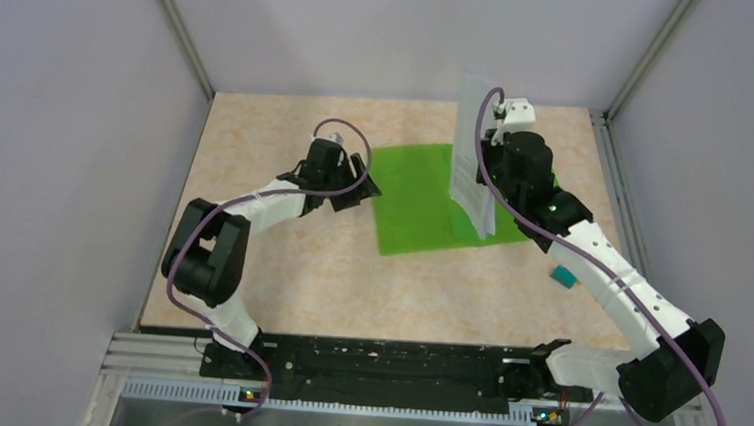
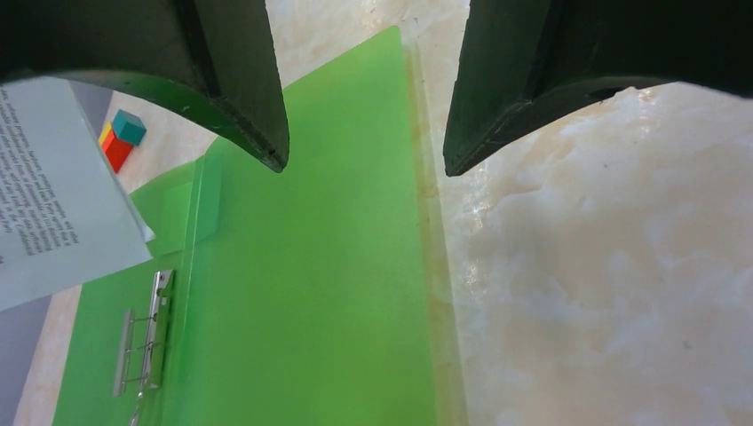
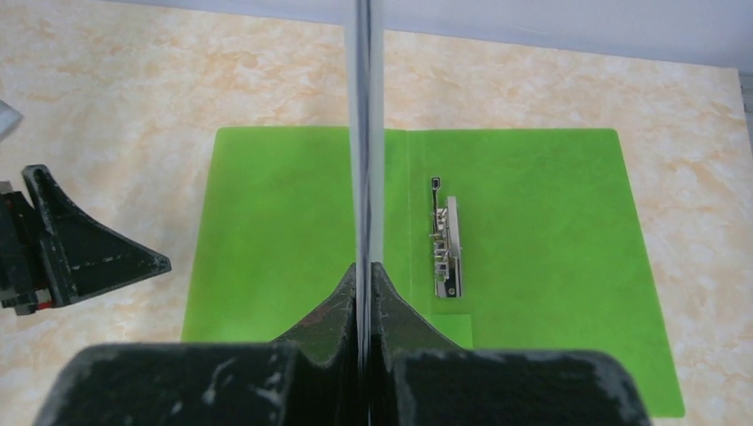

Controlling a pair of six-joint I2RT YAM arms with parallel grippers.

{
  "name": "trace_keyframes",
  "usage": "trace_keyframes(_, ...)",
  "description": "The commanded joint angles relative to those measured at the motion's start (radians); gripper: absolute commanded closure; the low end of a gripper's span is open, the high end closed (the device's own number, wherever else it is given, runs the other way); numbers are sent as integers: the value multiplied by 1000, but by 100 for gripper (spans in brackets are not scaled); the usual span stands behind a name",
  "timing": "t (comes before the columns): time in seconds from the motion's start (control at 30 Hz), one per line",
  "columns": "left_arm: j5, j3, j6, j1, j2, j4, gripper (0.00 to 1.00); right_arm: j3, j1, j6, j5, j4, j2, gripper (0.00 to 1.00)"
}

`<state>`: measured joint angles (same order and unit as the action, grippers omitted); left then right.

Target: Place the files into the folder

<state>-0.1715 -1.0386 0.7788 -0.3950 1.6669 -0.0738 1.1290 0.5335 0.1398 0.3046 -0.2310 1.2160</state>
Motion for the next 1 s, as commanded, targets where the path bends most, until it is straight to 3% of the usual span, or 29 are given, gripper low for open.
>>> trace_keyframes(0.0, -135, 15, 65, 25, 56, 78, 30, 90, -7, -25, 29, -24, -21, 100)
trace_keyframes(0.5, -304, 93, 185, 23, 237, 385, 29, 160, -10, -44, -11, -65, -44, 100)
trace_keyframes(0.7, -330, 112, 243, 21, 273, 477, 34, 165, -13, -48, -8, -66, -46, 100)
trace_keyframes(0.8, -336, 115, 256, 21, 281, 492, 42, 170, -15, -48, -7, -68, -41, 100)
trace_keyframes(0.97, -309, 74, 161, 28, 251, 314, 73, 181, -15, -48, -15, -80, -36, 100)
